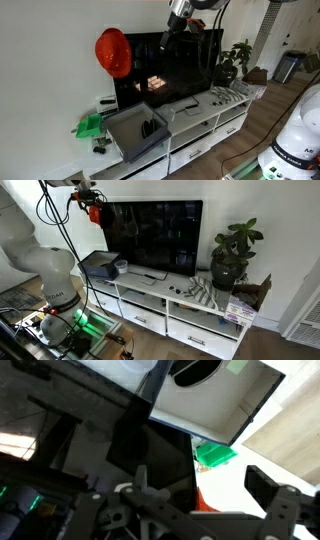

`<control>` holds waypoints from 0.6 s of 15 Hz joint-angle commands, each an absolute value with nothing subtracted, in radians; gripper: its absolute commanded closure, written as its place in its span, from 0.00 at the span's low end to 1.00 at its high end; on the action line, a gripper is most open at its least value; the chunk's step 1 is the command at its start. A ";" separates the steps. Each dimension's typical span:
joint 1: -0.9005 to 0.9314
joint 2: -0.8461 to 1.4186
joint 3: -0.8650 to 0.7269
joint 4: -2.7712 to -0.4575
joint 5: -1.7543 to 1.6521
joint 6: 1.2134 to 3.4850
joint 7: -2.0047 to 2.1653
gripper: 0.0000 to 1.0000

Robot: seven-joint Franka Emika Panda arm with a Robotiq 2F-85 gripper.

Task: Put the orange hat inside the box

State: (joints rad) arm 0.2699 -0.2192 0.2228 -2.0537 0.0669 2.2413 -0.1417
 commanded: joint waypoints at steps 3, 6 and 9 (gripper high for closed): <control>0.296 0.018 0.236 -1.902 0.199 2.439 -0.266 0.00; 0.290 0.118 0.265 -1.826 0.230 2.510 -0.285 0.00; 0.280 0.186 0.291 -1.766 0.237 2.565 -0.279 0.00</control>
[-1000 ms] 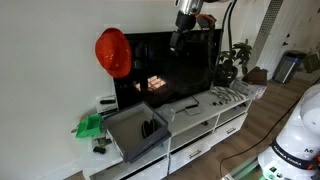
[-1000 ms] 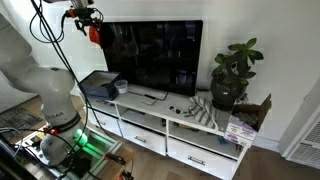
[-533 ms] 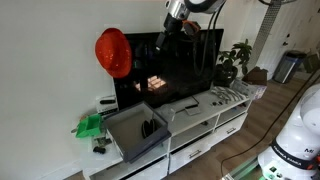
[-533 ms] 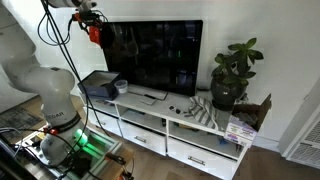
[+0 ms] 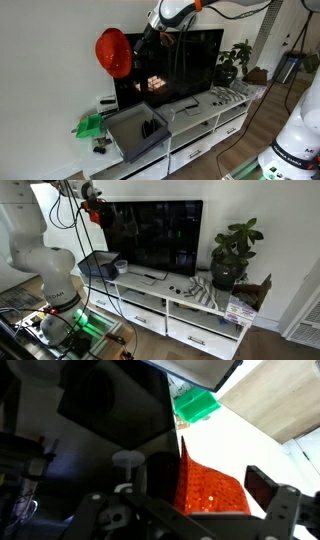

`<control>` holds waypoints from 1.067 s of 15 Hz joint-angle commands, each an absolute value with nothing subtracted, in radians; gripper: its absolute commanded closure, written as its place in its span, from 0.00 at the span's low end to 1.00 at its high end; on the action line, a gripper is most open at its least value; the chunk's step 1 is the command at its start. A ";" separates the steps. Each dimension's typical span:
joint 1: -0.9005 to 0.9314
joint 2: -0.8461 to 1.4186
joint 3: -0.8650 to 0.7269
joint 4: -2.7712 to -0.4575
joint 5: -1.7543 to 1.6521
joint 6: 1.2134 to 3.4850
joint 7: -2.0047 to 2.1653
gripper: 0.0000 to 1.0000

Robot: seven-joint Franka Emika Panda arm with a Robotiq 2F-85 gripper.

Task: Put the orange hat inside the box

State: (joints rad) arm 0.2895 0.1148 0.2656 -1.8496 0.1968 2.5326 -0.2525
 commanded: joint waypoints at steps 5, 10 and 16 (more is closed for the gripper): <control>0.271 0.257 0.315 -1.700 0.228 2.620 -0.269 0.34; 0.266 0.297 0.326 -1.657 0.212 2.633 -0.263 0.70; 0.265 0.298 0.333 -1.645 0.208 2.631 -0.264 1.00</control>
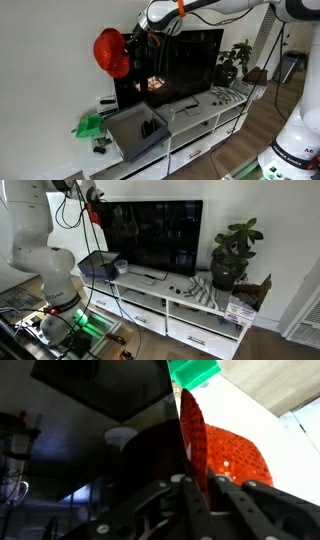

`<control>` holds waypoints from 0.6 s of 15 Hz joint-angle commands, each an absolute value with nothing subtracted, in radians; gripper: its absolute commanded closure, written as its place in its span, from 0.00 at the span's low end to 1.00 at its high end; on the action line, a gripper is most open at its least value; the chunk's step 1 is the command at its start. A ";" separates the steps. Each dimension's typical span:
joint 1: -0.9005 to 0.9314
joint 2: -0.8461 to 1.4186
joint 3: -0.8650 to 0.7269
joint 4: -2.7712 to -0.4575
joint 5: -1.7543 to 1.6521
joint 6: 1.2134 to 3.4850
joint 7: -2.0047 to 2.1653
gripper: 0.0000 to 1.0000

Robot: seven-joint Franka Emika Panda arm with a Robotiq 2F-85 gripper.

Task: Put the orange hat inside the box

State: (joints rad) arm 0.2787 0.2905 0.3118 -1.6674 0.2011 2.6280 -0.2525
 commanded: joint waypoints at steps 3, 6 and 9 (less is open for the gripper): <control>0.265 0.288 0.350 -1.639 0.214 2.643 -0.289 0.99; 0.272 0.283 0.383 -1.614 0.221 2.675 -0.417 0.99; 0.252 0.300 0.460 -1.571 0.289 2.662 -0.563 0.99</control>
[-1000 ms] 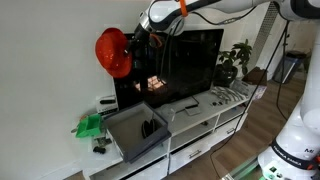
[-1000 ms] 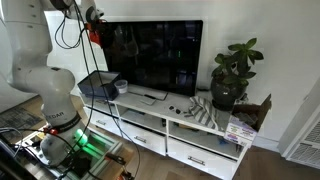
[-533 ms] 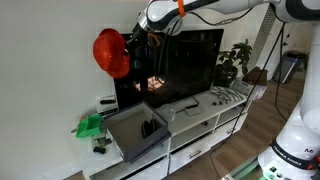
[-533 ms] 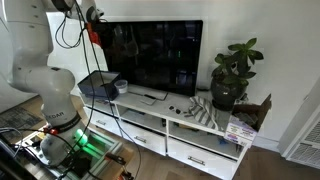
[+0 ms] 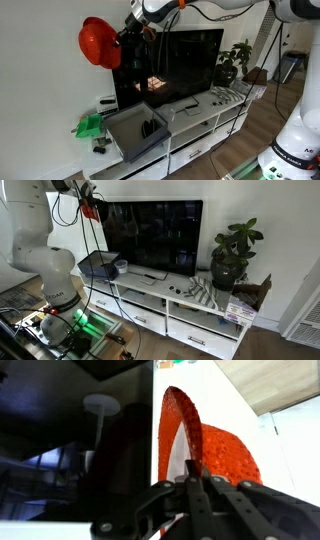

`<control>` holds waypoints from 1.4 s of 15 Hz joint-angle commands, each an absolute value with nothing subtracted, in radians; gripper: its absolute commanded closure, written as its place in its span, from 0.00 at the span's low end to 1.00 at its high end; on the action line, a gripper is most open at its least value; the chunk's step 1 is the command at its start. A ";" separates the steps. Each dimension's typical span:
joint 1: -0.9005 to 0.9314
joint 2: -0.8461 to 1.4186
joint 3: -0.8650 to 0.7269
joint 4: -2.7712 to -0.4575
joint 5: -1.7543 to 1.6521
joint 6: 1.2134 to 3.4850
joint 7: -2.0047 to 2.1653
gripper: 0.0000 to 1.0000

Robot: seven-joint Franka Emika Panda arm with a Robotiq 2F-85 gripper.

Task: Put the orange hat inside the box

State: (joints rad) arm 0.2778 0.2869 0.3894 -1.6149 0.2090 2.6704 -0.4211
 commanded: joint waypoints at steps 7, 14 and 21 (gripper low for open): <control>0.155 0.314 0.641 -1.550 0.662 2.407 -0.823 0.99; 0.100 0.262 0.599 -1.672 0.961 2.088 -0.880 0.99; 0.164 0.234 0.410 -1.891 0.962 2.000 -0.882 0.99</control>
State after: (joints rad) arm 0.1255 0.2801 0.4931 -1.7756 0.9693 2.0146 -0.8801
